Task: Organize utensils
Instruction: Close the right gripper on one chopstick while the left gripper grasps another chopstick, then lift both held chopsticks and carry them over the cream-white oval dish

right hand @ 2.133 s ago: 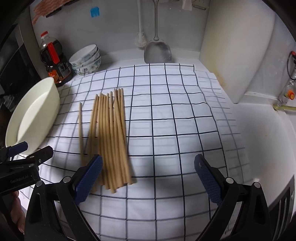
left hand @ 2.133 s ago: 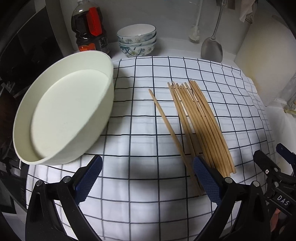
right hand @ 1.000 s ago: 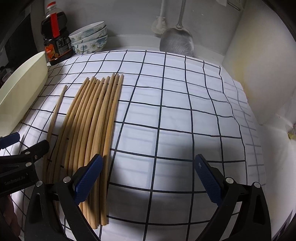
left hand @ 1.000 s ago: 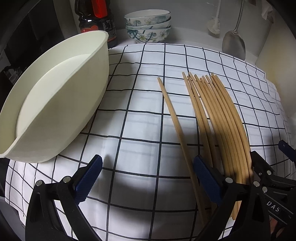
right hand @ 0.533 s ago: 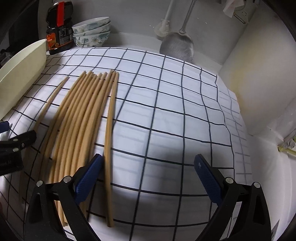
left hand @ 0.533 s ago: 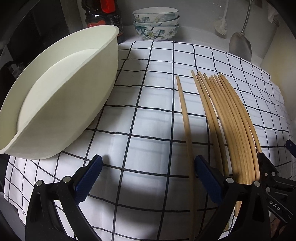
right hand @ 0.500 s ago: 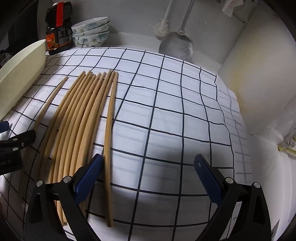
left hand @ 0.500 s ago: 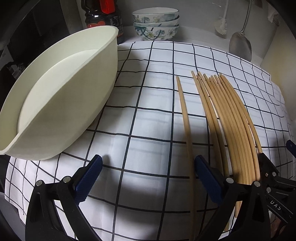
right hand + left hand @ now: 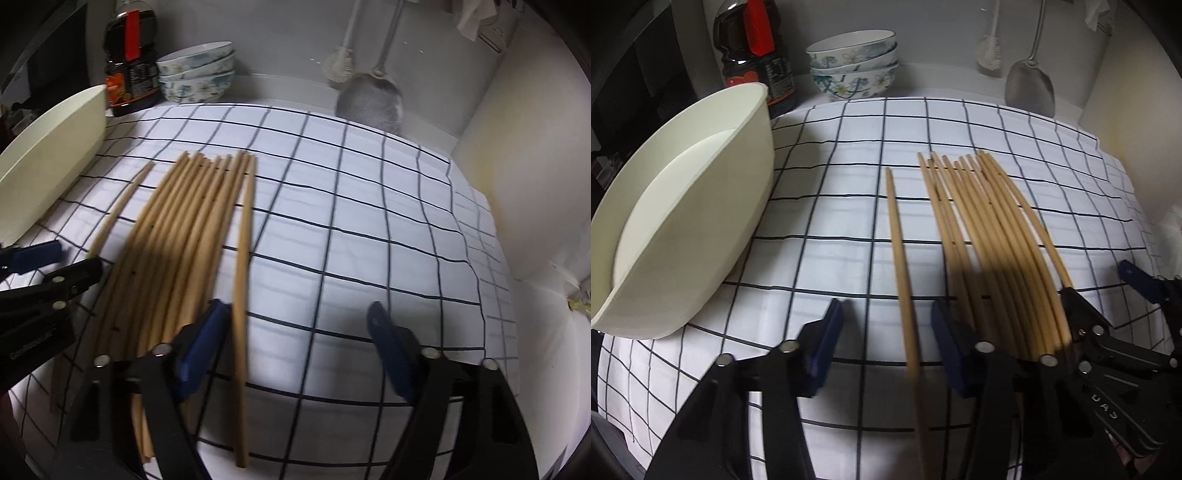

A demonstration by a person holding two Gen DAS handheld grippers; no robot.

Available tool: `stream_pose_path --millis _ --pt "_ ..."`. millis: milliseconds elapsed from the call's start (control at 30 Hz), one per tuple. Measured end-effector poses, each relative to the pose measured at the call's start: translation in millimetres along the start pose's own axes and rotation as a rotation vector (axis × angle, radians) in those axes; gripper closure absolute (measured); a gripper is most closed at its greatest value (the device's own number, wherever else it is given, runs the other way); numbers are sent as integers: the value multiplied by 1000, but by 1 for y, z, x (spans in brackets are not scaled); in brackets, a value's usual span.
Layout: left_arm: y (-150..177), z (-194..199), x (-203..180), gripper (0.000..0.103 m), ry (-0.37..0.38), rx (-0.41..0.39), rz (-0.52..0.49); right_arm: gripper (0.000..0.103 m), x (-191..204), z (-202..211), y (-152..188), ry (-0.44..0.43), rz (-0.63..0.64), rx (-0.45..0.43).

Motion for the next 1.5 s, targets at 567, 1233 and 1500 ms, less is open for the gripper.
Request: stream_pose_path --millis 567,1233,1500 --pt "6 4 -7 96 58 25 -35 97 19 8 1 -185 -5 5" --pt "-50 118 77 96 134 -126 18 97 84 123 -67 -318 -64 -116" --pt "-72 121 183 96 51 -145 73 97 174 126 -112 -407 -14 -121"
Point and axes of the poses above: each gripper's, at about its wrist camera, not at the fingertips, and z roughly against the way its jaws point, x to its left, y to its underside, the point moved 10 cm from there along -z, roughly the way its jaws point, and after that the axes turned 15 degrees about x, right-handed, at the moved point
